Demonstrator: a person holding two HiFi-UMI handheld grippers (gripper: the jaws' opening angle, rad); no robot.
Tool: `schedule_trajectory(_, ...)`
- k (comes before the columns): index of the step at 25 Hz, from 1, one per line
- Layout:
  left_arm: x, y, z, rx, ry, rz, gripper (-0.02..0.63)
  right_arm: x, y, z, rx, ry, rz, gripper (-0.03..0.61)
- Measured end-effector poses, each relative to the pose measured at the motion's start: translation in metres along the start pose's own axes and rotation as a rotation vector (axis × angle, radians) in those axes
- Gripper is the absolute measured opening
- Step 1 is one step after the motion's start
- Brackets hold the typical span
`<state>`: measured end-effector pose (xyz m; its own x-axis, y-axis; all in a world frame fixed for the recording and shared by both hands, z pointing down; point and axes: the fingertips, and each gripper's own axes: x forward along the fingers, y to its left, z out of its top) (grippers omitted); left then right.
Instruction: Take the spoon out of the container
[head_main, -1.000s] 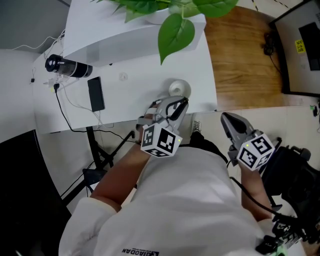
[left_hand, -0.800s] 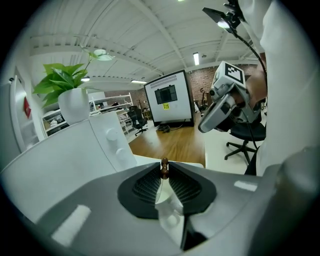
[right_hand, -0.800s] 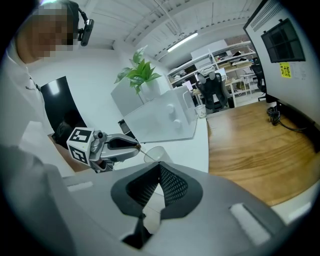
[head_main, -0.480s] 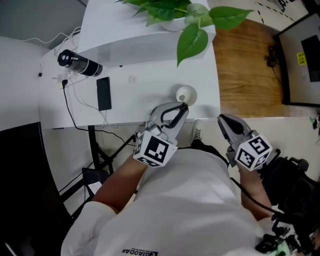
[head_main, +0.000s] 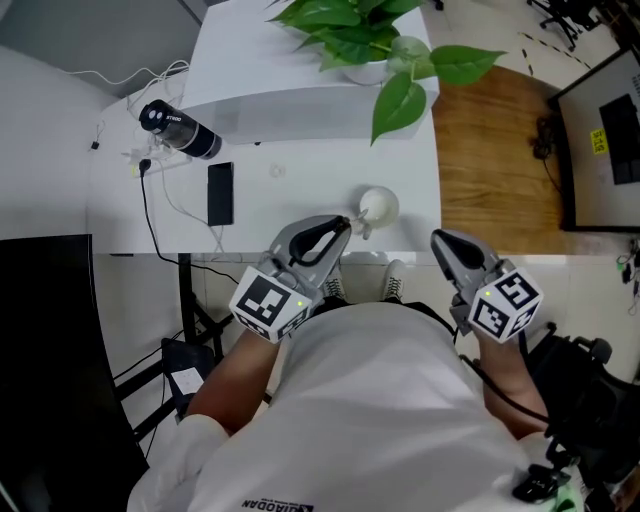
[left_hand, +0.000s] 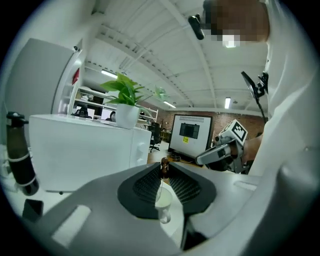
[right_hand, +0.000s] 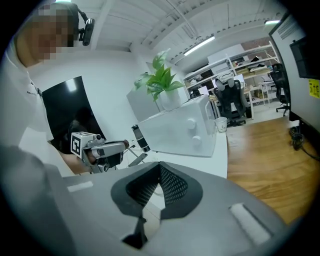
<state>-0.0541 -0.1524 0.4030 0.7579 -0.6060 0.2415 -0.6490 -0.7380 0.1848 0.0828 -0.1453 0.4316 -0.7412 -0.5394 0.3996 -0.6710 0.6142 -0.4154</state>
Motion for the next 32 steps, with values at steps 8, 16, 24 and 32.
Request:
schedule_trajectory(8,-0.025,0.002,-0.004,-0.049,0.001,0.008,0.054,0.007,0.009,0.005,-0.018,0.000,0.011,0.007)
schedule_trajectory(16,-0.038,0.007,-0.004,-0.041,-0.005,-0.034,0.054,0.002,0.010,0.009,-0.003,-0.039,-0.062,0.007)
schedule_trajectory(24,-0.052,0.006,-0.009,-0.014,0.002,-0.121,0.054,-0.001,0.035,-0.010,0.033,-0.067,-0.150,0.006)
schedule_trajectory(32,-0.066,-0.007,-0.016,0.003,-0.014,-0.149,0.054,-0.007,0.064,-0.037,0.047,-0.060,-0.156,0.007)
